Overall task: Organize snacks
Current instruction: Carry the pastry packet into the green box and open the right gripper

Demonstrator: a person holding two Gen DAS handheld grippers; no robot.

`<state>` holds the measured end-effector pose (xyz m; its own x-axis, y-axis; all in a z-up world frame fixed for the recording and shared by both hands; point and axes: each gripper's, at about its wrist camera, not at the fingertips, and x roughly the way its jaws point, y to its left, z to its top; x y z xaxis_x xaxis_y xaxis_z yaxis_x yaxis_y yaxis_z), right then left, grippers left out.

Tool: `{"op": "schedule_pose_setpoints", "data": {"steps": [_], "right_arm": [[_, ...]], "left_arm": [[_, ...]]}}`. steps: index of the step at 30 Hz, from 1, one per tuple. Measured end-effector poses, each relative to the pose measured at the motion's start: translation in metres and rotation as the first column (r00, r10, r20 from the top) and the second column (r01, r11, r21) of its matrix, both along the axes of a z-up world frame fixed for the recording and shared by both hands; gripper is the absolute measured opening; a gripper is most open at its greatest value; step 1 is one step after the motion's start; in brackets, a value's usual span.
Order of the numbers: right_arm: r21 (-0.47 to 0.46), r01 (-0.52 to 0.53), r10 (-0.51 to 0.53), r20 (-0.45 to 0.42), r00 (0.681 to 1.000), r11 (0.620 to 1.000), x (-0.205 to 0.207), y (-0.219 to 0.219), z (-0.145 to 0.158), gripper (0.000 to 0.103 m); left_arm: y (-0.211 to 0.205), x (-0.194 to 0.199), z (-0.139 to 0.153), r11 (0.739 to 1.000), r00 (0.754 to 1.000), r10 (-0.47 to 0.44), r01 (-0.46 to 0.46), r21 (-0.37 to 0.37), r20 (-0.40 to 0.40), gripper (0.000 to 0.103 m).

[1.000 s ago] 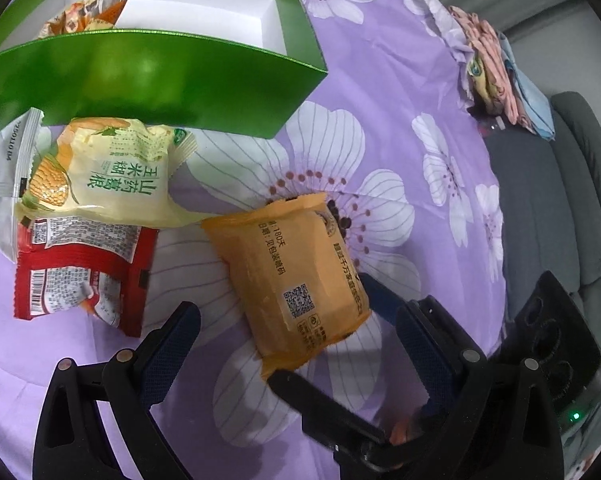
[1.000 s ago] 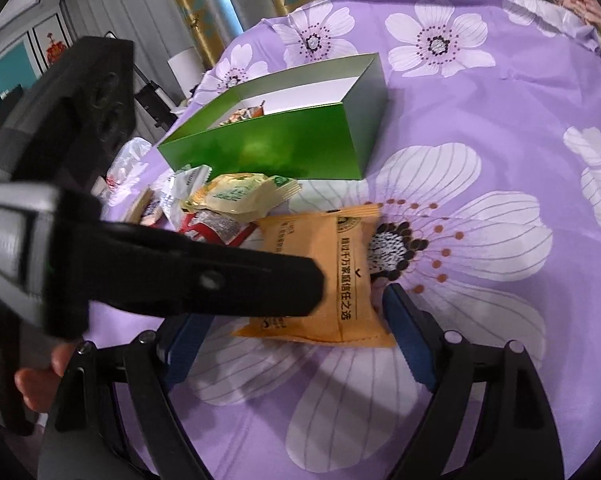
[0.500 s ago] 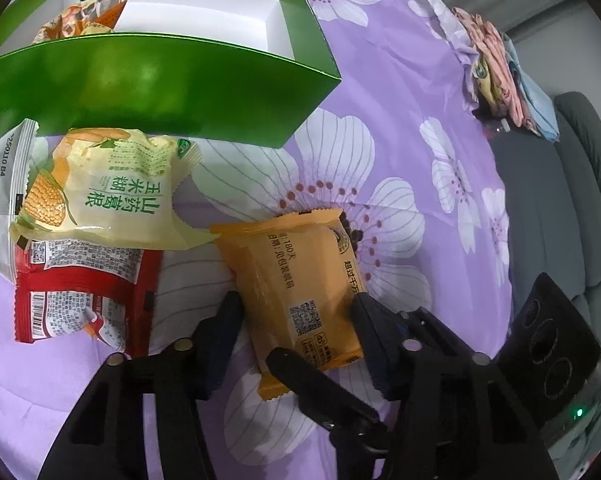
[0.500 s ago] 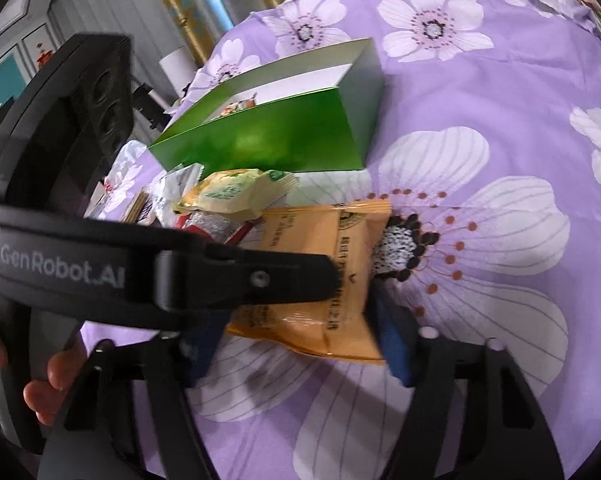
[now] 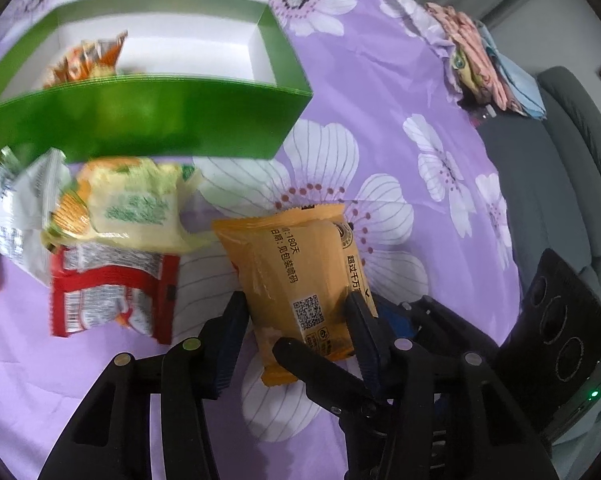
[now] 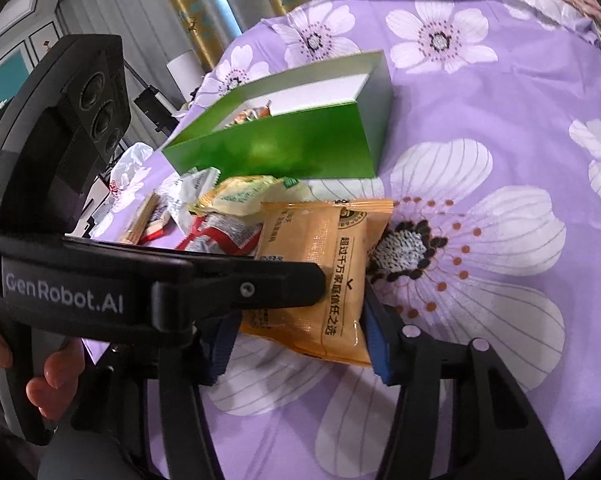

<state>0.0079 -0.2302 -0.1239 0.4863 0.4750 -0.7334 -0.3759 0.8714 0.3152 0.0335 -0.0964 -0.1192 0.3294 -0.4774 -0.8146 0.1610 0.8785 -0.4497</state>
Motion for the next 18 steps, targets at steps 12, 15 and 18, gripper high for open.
{"op": "schedule_pose_setpoints", "data": {"steps": [12, 15, 18], "right_arm": [[-0.032, -0.043, 0.048, 0.141, 0.989, 0.999, 0.004, 0.03, 0.047, 0.055], [-0.042, -0.059, 0.065, 0.173, 0.983, 0.997, 0.011, 0.04, 0.059, 0.055], [-0.045, -0.07, 0.078, 0.201, 0.976, 0.997, 0.02, 0.049, 0.071, 0.055]], "left_arm": [[0.025, -0.003, 0.051, 1.0, 0.986, 0.03, -0.031, 0.002, 0.166, 0.05], [0.034, 0.003, 0.062, 0.999, 0.98, 0.043, -0.044, 0.0, 0.196, 0.05], [0.042, 0.012, 0.074, 0.998, 0.973, 0.057, -0.058, -0.005, 0.224, 0.05]]}}
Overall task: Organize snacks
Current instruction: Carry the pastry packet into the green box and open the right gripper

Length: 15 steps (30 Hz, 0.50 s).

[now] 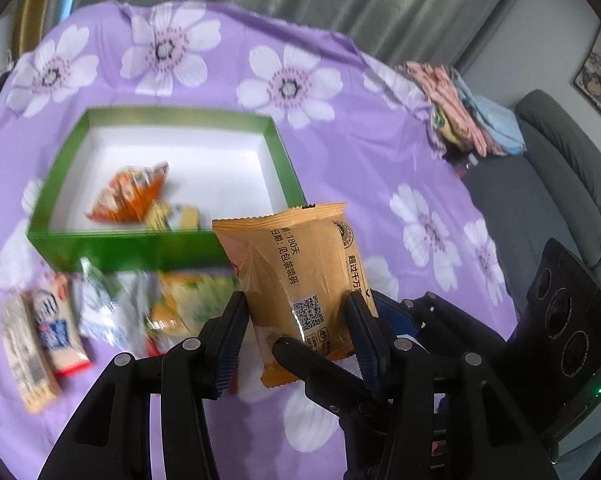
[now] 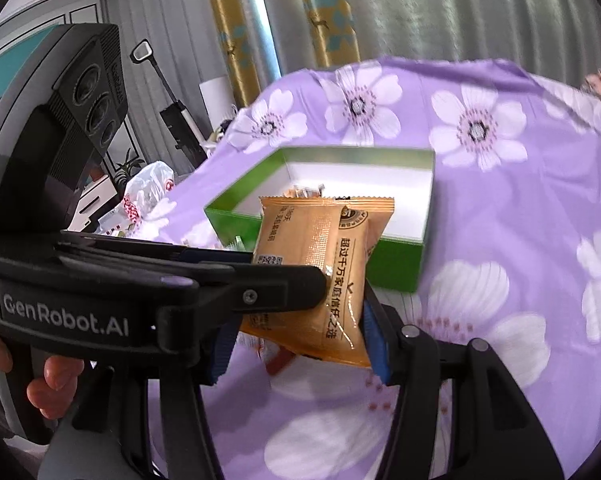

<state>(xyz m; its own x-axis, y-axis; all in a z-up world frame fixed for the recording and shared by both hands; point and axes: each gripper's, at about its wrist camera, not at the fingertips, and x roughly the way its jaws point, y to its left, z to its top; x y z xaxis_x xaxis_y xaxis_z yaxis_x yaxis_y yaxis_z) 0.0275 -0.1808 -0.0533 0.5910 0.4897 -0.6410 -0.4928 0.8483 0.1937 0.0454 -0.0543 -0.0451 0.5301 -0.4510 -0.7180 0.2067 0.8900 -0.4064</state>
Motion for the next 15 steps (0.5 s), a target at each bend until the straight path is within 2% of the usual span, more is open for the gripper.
{"op": "schedule_pose_setpoints", "data": {"steps": [10, 15], "right_arm": [[-0.014, -0.02, 0.022, 0.117, 0.993, 1.0, 0.047, 0.026, 0.036, 0.055], [-0.006, -0.02, 0.021, 0.134, 0.991, 1.0, 0.075, 0.035, 0.047, 0.055]], "left_arm": [[0.028, 0.046, 0.039, 1.0, 0.997, 0.021, -0.02, -0.01, 0.068, 0.05], [0.037, 0.069, 0.045, 1.0, 0.997, 0.025, -0.025, -0.01, 0.078, 0.05]]}}
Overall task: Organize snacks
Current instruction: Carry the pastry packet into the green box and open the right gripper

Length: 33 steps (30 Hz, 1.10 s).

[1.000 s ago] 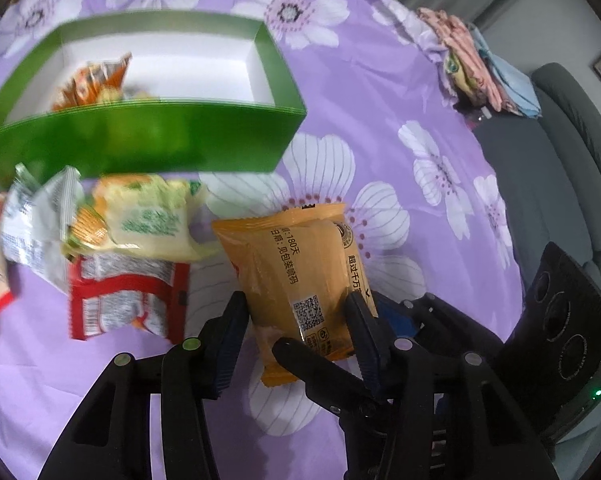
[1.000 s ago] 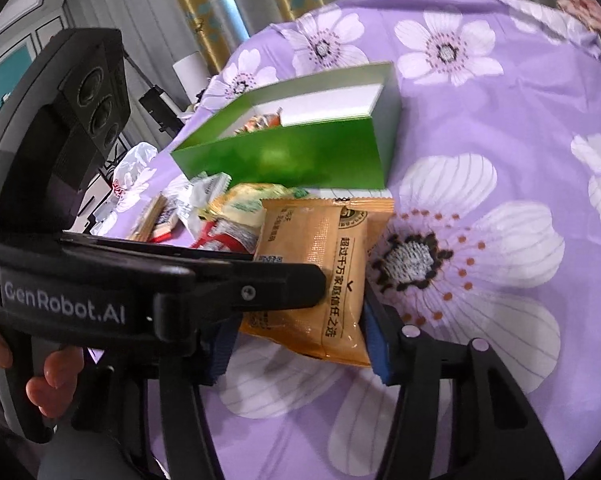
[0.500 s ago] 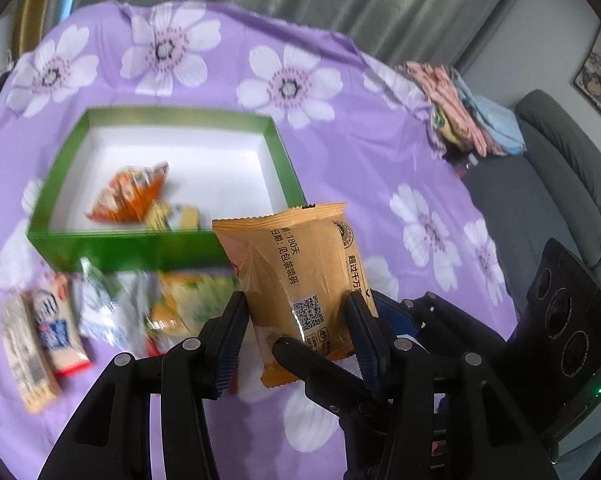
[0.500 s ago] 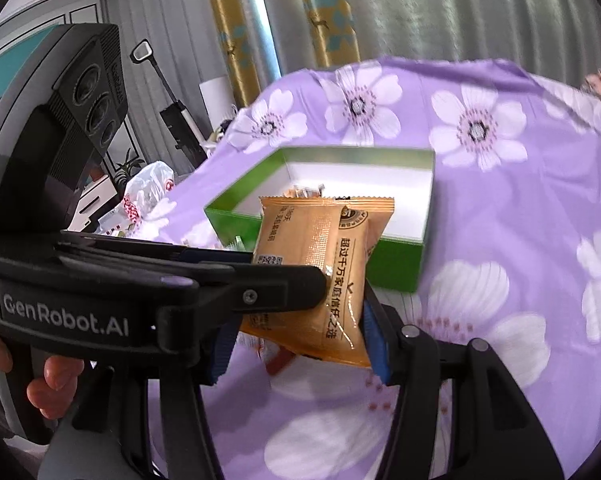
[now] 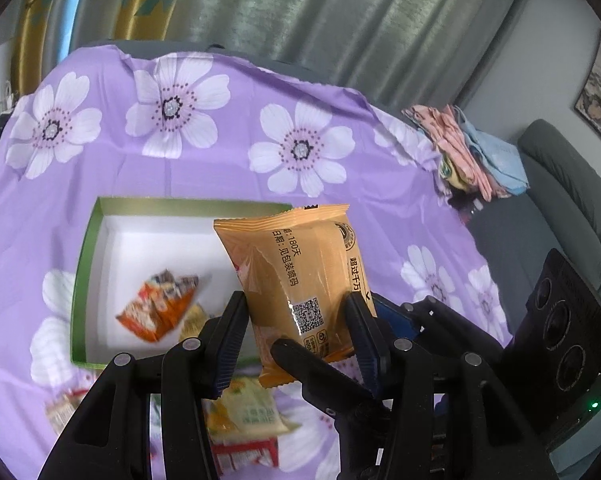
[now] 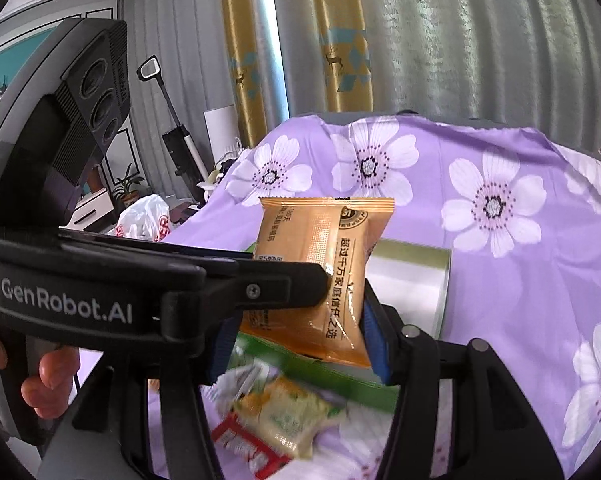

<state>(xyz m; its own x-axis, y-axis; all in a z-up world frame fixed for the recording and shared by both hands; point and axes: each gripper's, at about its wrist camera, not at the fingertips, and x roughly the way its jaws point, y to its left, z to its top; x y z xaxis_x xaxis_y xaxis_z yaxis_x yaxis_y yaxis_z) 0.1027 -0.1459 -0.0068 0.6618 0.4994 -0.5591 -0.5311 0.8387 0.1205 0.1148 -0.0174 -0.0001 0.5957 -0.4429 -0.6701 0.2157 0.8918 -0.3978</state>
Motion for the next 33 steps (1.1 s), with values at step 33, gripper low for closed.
{"op": "schedule_pose_setpoints", "data": {"steps": [33], "right_arm": [[-0.083, -0.03, 0.008, -0.255, 0.967, 0.996, 0.072, 0.039, -0.089, 0.061]], "left_arm": [[0.029, 0.063, -0.093, 0.997, 0.973, 0.082, -0.082, 0.009, -0.215, 0.051]]}}
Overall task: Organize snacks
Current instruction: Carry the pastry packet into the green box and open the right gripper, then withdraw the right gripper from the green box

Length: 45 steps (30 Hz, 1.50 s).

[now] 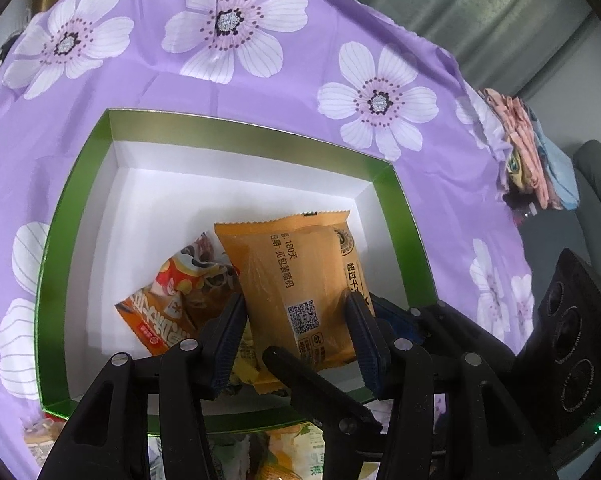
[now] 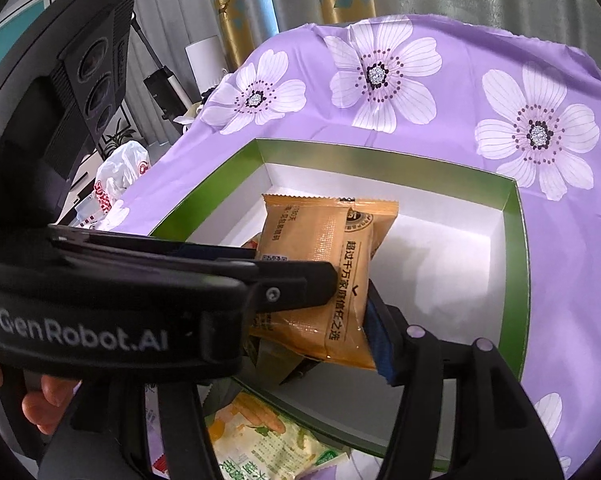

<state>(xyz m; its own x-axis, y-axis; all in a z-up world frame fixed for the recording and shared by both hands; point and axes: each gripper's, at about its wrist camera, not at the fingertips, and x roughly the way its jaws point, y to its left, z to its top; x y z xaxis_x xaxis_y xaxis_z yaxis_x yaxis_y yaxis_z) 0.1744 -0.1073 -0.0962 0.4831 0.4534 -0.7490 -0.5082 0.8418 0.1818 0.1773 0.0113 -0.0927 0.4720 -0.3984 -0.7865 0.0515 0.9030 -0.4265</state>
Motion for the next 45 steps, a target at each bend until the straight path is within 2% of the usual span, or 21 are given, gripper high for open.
{"op": "schedule_pose_setpoints", "data": {"steps": [2, 4, 6, 13, 15, 21, 28, 33, 39, 45], "right_arm": [[-0.003, 0.003, -0.003, 0.003, 1.0, 1.0, -0.001, -0.001, 0.002, 0.063], [-0.009, 0.012, -0.012, 0.011, 1.0, 1.0, -0.003, -0.003, 0.004, 0.065], [-0.017, 0.02, -0.02, 0.022, 1.0, 1.0, -0.007, -0.005, 0.008, 0.068], [-0.031, 0.038, -0.036, 0.068, 0.997, 0.999, -0.028, -0.016, 0.026, 0.071], [-0.021, 0.054, -0.052, 0.084, 0.995, 0.998, -0.036, -0.021, 0.034, 0.075], [-0.039, 0.106, -0.1, 0.135, 0.986, 0.994, -0.066, -0.032, 0.054, 0.082], [-0.036, 0.147, -0.139, 0.169, 0.976, 0.988, -0.096, -0.042, 0.071, 0.091], [-0.042, 0.17, -0.159, 0.192, 0.968, 0.984, -0.115, -0.047, 0.082, 0.098], [-0.029, 0.184, -0.174, 0.209, 0.962, 0.983, -0.132, -0.051, 0.093, 0.099], [-0.012, 0.18, -0.173, 0.221, 0.96, 0.984, -0.149, -0.05, 0.101, 0.099]], "left_arm": [[0.0, 0.0, 0.002, 1.0, 1.0, 0.006, -0.006, 0.019, 0.0, 0.054], [0.001, -0.003, 0.006, 0.999, 1.0, 0.015, -0.015, 0.032, 0.006, 0.069], [0.002, -0.008, 0.011, 0.999, 0.999, 0.02, -0.022, 0.045, 0.027, 0.075], [0.005, -0.025, 0.03, 0.993, 0.996, 0.023, -0.032, 0.11, 0.082, 0.079], [0.007, -0.035, 0.036, 0.991, 0.995, 0.023, -0.036, 0.128, 0.1, 0.079], [0.013, -0.065, 0.049, 0.985, 0.989, 0.041, -0.064, 0.161, 0.14, 0.093], [0.014, -0.105, 0.06, 0.98, 0.984, 0.033, -0.067, 0.189, 0.177, 0.095], [0.016, -0.129, 0.066, 0.983, 0.981, 0.027, -0.061, 0.173, 0.193, 0.095], [0.015, -0.15, 0.07, 0.975, 0.976, 0.029, -0.075, 0.21, 0.214, 0.096], [0.019, -0.165, 0.071, 0.979, 0.977, 0.035, -0.076, 0.188, 0.212, 0.096]]}}
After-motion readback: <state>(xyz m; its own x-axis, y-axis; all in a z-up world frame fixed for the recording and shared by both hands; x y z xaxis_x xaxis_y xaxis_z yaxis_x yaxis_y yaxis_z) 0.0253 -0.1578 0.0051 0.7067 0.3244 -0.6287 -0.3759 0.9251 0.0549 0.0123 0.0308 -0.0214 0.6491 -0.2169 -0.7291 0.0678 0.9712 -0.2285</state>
